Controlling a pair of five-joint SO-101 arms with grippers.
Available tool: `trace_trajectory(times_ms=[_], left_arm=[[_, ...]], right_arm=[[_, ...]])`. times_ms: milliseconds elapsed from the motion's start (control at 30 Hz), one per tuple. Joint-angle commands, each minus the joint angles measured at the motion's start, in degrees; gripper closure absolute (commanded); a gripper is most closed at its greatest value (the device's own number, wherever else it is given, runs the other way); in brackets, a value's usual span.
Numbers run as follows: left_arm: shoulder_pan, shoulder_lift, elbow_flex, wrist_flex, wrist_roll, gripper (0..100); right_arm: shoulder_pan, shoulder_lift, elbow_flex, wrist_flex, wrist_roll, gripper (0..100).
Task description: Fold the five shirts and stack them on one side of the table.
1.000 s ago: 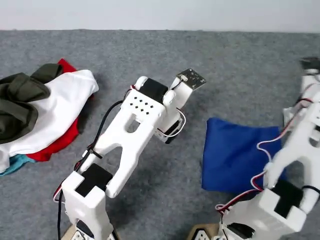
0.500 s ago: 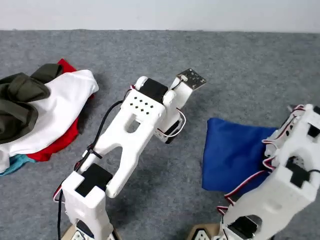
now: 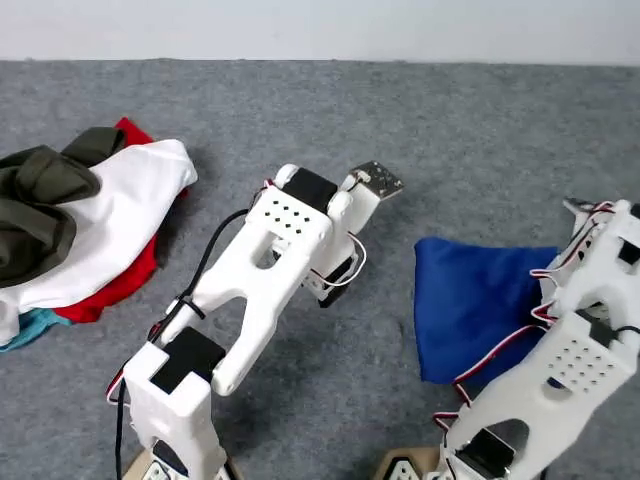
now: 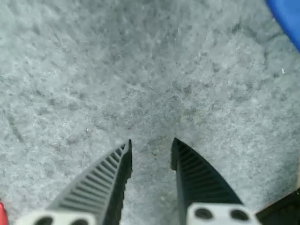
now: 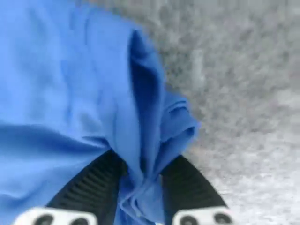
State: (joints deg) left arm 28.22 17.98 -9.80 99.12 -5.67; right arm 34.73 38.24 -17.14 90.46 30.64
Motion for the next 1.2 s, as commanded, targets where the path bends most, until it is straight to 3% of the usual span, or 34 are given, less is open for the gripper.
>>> trace_trajectory(times_ms=[0, 300, 533, 867, 1067, 1167], left_arm=[[0.1, -3.7, 0.0, 1.3, 0.7, 87], [-0.3, -4.0, 0.0, 1.4, 0.7, 87], [-0.4, -4.0, 0.0, 1.5, 0.7, 87], [0.1, -3.9, 0.0, 1.5, 0.7, 87], [0.2, -3.5, 0.0, 1.5, 0.7, 87], [0.2, -3.5, 0.0, 1.5, 0.7, 87]], right_arm=[[-0.7, -0.1, -6.8, -0.8, 1.1, 98.7], [3.8, 3.1, -32.3, -5.9, 1.0, 98.8], [14.9, 14.6, -42.2, -16.0, 1.1, 98.8], [26.9, 26.5, -56.2, -16.2, 4.2, 98.0], [25.5, 27.3, -66.2, -12.0, 4.0, 77.9], [24.3, 27.3, -72.5, -8.3, 4.0, 76.8]])
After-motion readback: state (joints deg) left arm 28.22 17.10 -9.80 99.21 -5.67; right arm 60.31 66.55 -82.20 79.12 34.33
